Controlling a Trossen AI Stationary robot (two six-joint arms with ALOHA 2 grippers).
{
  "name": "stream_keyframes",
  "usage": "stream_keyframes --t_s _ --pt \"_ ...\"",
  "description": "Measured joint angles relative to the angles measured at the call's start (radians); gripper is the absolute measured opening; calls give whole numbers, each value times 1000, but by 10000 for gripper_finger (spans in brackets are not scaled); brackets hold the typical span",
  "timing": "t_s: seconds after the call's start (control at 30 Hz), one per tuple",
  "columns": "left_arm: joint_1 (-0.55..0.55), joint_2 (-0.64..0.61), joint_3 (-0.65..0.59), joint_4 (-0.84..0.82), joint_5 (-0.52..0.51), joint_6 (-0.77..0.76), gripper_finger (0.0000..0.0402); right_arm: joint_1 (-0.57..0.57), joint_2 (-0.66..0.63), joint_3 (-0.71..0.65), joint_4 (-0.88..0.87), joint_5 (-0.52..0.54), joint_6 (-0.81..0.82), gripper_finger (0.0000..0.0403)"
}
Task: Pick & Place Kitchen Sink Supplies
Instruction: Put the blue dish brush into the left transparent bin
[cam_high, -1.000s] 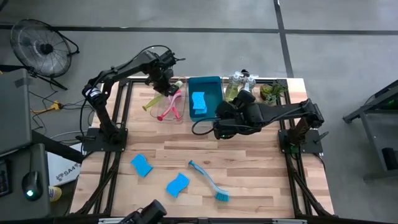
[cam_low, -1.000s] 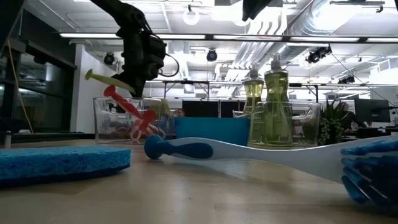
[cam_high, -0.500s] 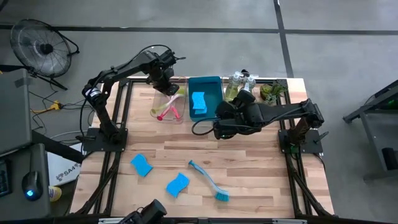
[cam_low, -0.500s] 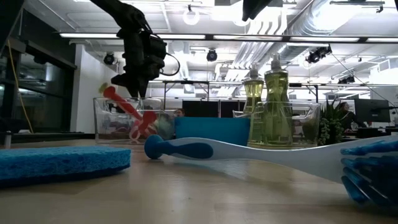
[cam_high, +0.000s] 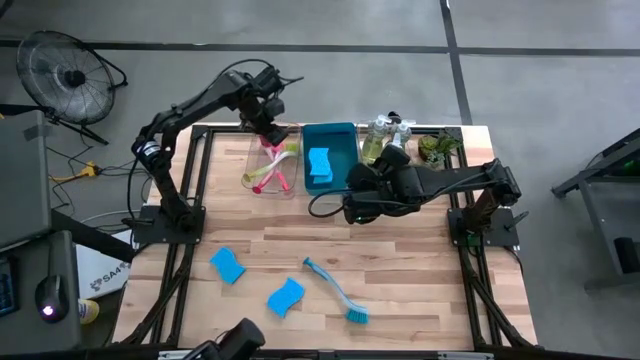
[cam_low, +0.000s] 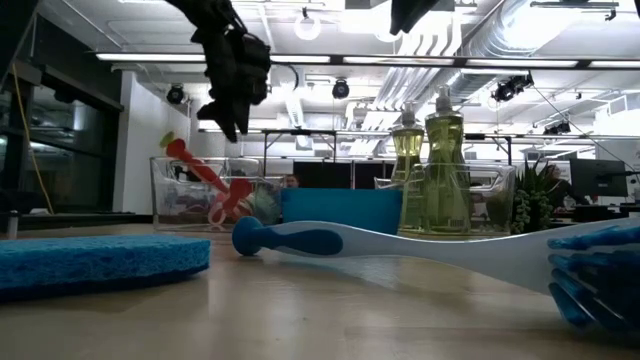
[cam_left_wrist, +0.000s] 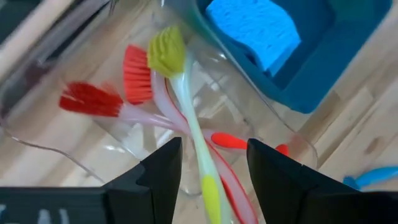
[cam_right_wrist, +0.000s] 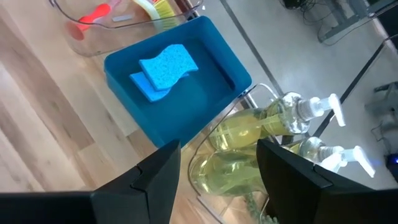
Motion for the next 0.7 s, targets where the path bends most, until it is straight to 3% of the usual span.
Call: stream_keyframes --t_s 0.17,0.37,0.7 --pt "-7 -8 78 -76 -7 149 176 0 0 0 0 -27 27 206" --pt "-61 -104 74 -75 -71 238 176 0 -29 0 6 -90 94 206" --pt "-300 -234 71 -66 -216 299 176 13 -71 0 9 -258 234 206"
